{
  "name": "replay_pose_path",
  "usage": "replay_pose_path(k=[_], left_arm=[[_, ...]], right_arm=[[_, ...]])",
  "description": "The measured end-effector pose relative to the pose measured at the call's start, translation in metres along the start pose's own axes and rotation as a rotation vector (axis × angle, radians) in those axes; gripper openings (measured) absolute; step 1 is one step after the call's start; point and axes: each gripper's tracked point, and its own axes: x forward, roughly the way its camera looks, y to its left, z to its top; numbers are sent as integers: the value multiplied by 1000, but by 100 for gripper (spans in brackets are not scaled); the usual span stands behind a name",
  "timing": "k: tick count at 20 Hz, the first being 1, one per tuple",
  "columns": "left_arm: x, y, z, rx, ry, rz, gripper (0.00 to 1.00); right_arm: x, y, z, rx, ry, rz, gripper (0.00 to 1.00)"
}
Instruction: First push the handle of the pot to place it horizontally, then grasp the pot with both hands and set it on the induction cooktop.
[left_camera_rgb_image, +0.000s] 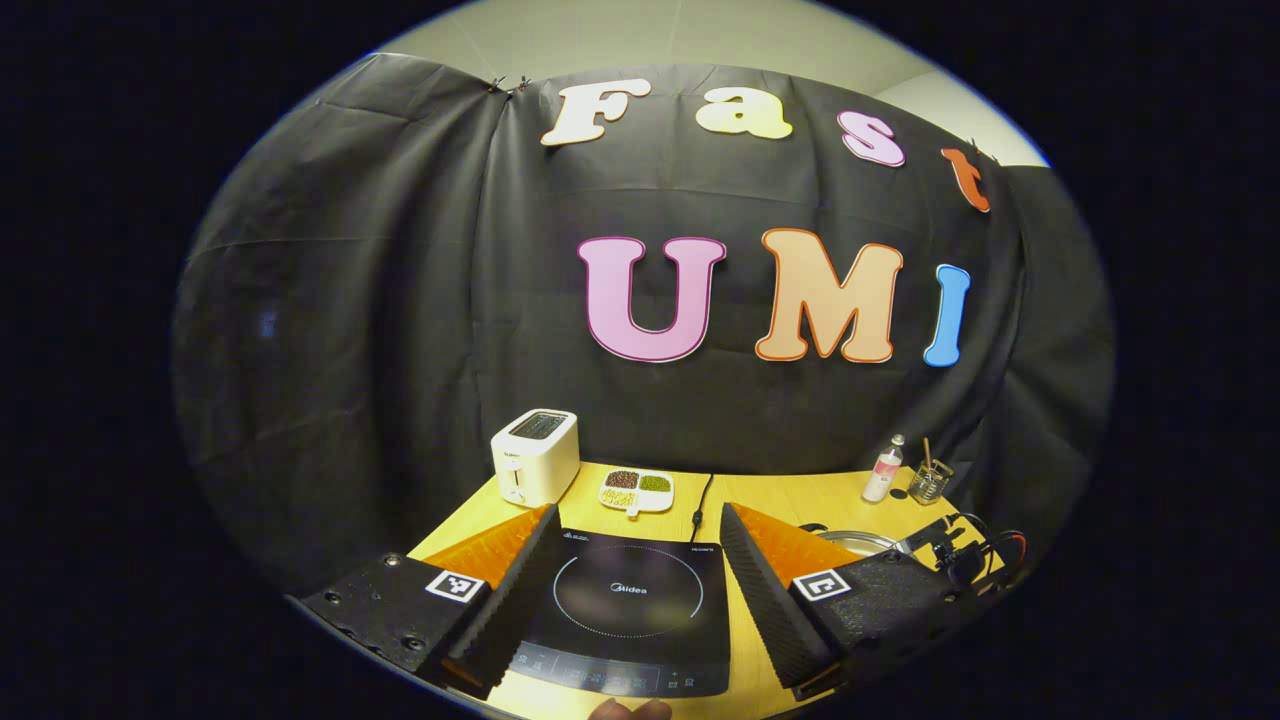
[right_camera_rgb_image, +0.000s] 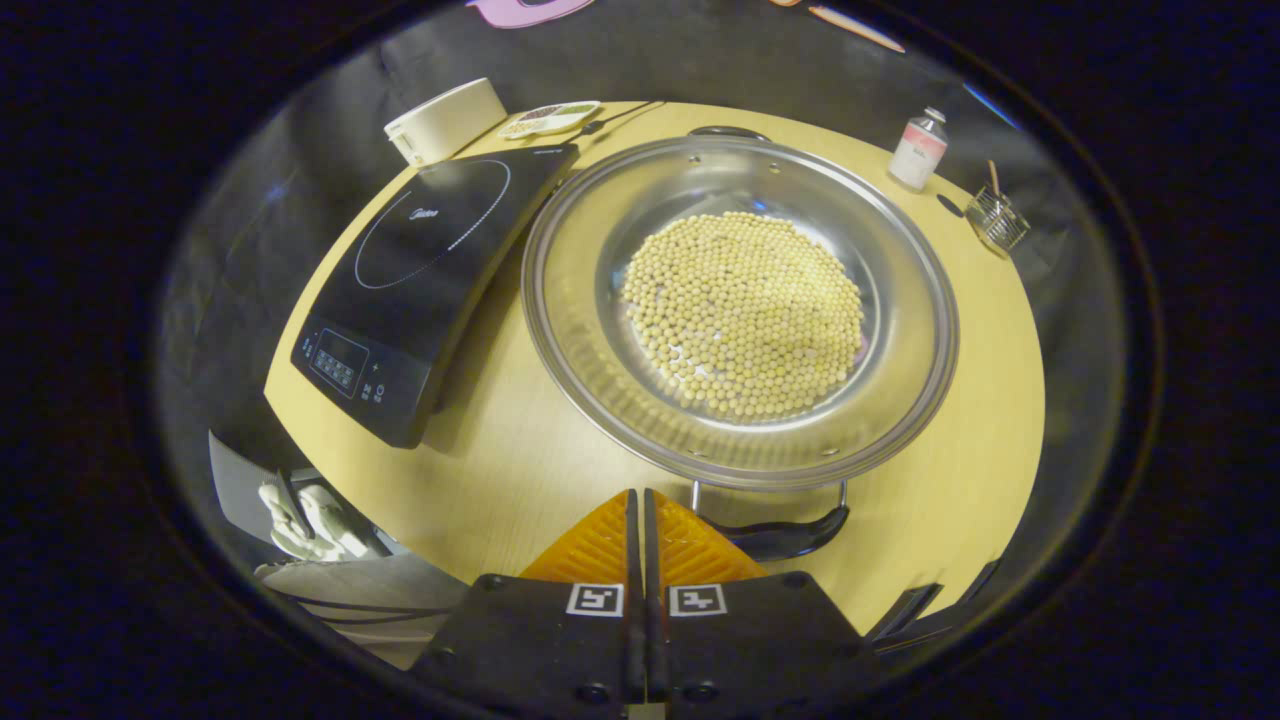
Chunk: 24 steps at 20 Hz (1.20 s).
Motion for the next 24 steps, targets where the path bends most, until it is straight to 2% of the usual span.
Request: replay_pose_path(k=[1,9,24], left_arm=[[1,0,0,3,-1,-3,95],[1,-6,0,1,-1,-12,95],[-7,-12,-3,-8,4,44,96]], right_arm=[[0,-3,1,10,-2,-5,3],[-4,-38,2,67,2,-45,3],[1,-84,1,80,47,-66,3]])
